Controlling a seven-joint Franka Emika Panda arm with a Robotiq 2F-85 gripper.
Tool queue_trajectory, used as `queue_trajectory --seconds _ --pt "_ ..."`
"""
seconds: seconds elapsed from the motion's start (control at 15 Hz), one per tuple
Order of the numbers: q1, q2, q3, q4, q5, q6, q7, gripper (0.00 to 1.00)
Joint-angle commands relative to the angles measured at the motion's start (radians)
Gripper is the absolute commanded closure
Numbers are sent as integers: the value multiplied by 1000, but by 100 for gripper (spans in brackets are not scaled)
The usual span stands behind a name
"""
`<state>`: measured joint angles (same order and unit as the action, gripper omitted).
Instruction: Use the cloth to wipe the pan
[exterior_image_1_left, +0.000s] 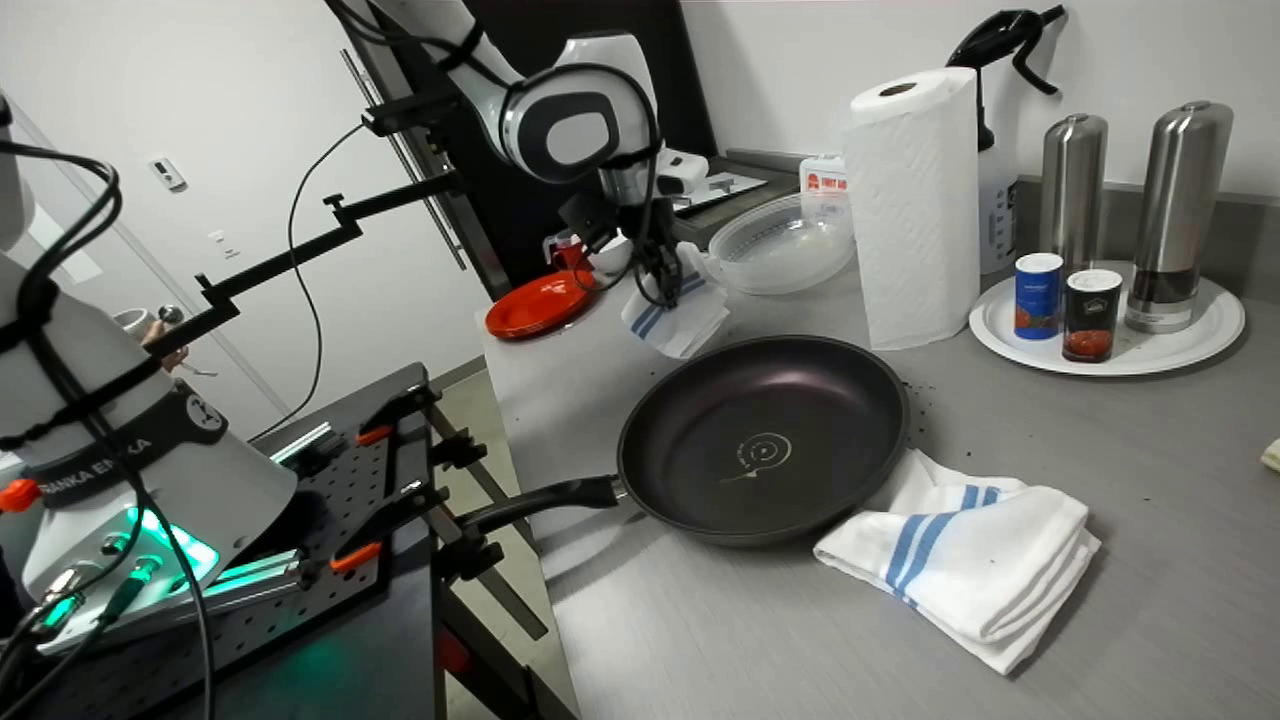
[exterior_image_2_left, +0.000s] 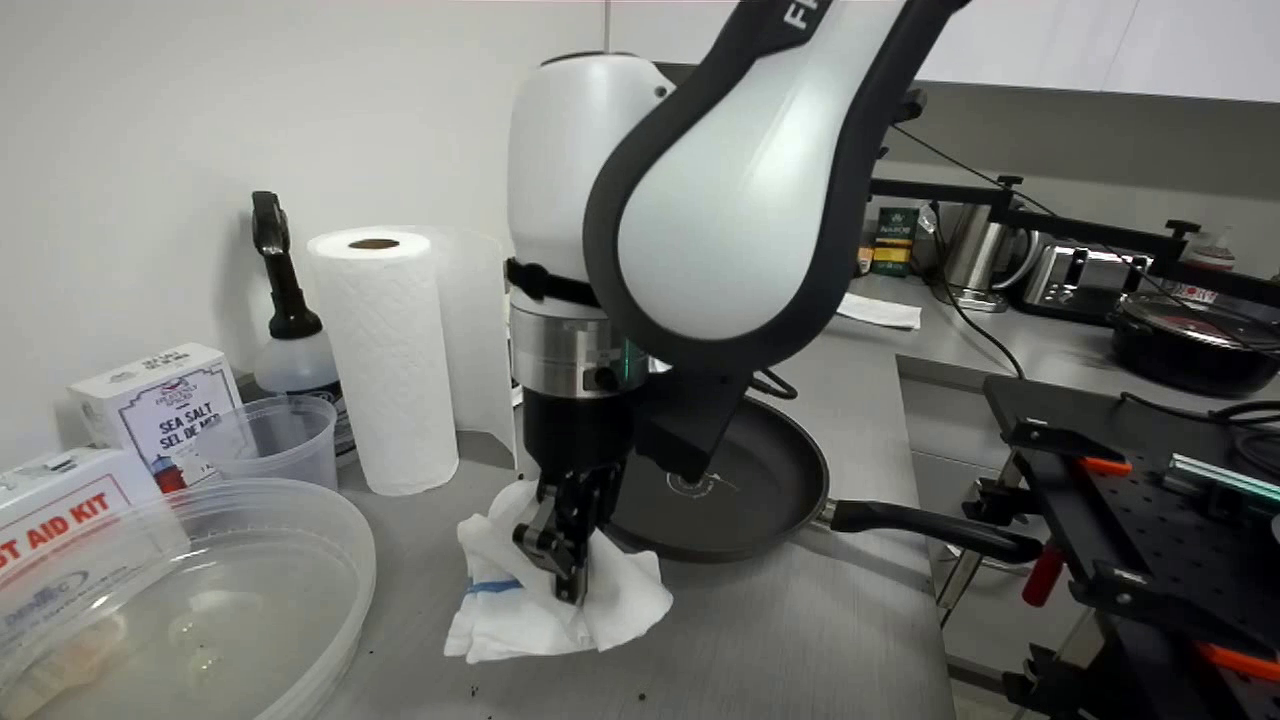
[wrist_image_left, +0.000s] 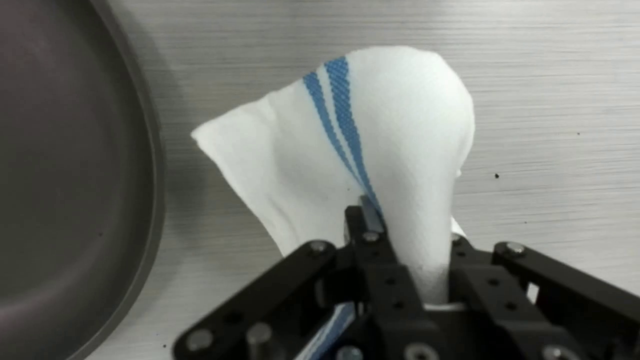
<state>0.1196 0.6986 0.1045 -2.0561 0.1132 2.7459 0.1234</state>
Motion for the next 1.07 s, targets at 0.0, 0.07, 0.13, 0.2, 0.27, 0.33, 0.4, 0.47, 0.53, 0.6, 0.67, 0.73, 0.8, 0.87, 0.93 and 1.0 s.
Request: queue_trajectory --seconds 0.0,0.07,0.13,0.2,0.27,0.33,0.4,0.47,0.53,0.6,0.67,0.73,0.8,0.87,0.93,1.0 --pt "-10 -115 -22 -50 -9 -64 -3 96" --pt "-17 -136 -33 -51 -13 -80 -4 96" --pt "-22 -157 -49 -48 -17 -106 2 96" --pt "-29 -173 -63 -45 -18 -123 5 96" --pt "-42 -187 -74 -38 -15 -143 5 96" --pt "-53 -198 -84 -31 -12 -163 5 96" --pt "-66 -204 -94 -21 -8 -179 8 96" --pt "-78 -209 -103 -11 -6 -200 9 96" --pt "-91 -211 -111 -2 -3 -217 13 96" --pt "-104 -210 -117 6 3 -236 15 96" --pt "-125 -208 -114 15 19 -256 6 96" --pt "-137 -205 -117 22 26 -270 7 96" --pt "-150 -200 -120 31 33 -296 9 96" --pt "-161 -198 -123 36 39 -317 11 96" --pt "-173 -197 -125 40 47 -344 12 96" --pt "-181 -195 -127 42 55 -360 16 96"
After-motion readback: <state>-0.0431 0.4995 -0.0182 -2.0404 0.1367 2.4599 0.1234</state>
